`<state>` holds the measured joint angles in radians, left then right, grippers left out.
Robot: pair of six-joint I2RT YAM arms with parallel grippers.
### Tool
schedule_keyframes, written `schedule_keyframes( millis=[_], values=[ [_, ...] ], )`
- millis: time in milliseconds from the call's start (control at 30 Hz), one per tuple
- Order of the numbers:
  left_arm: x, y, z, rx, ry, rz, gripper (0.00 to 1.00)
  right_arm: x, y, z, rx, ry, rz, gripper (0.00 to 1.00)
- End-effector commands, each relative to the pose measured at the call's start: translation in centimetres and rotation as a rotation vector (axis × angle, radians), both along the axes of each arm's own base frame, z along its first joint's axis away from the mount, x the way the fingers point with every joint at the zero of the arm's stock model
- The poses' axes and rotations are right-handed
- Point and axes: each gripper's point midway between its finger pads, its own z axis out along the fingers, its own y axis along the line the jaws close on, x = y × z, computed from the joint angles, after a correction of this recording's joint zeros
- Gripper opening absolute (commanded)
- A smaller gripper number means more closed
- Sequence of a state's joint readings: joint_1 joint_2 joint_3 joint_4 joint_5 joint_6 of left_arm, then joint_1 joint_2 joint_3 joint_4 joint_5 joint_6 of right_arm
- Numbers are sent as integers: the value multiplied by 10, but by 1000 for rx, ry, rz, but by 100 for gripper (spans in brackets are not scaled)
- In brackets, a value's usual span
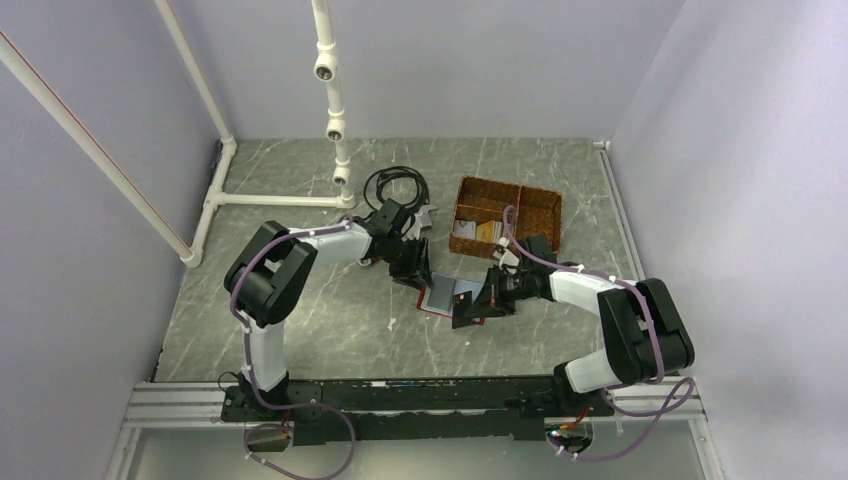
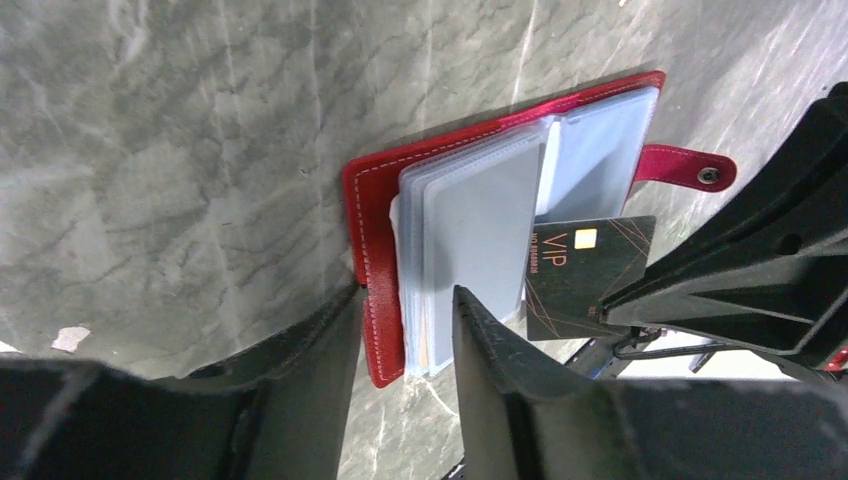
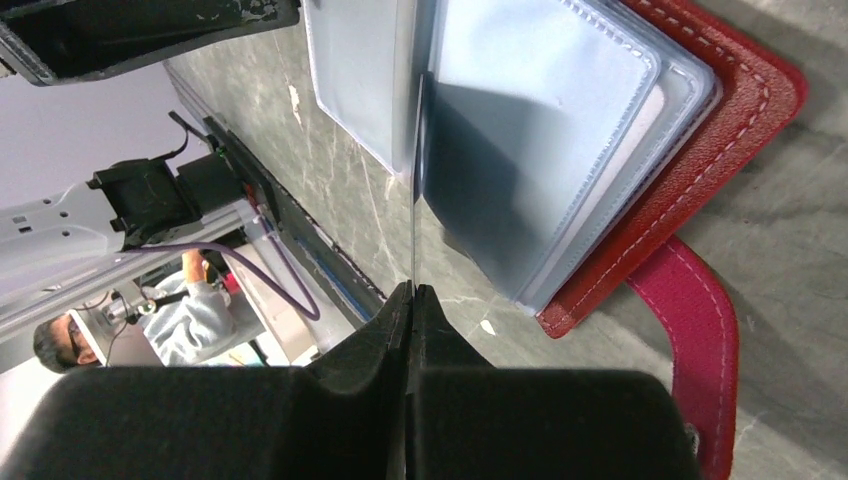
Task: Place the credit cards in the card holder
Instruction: Insert the credit card into the card slot.
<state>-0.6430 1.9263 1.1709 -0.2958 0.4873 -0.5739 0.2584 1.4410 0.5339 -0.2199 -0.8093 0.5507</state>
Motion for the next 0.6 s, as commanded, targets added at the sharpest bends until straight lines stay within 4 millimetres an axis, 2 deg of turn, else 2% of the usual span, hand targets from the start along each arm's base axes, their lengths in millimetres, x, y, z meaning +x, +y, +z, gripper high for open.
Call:
schedule_keyframes(
  millis=[0, 233, 567],
  values=[
    [-2, 17, -29, 113, 10, 31, 42, 8, 1, 14, 27, -79, -6, 0],
    [-5, 21, -34, 134, 19, 31, 37, 5, -1, 17, 27, -85, -15, 0],
    [-7, 21, -32, 130, 21, 31, 35, 11, 2, 2, 37, -48, -16, 0]
  ],
)
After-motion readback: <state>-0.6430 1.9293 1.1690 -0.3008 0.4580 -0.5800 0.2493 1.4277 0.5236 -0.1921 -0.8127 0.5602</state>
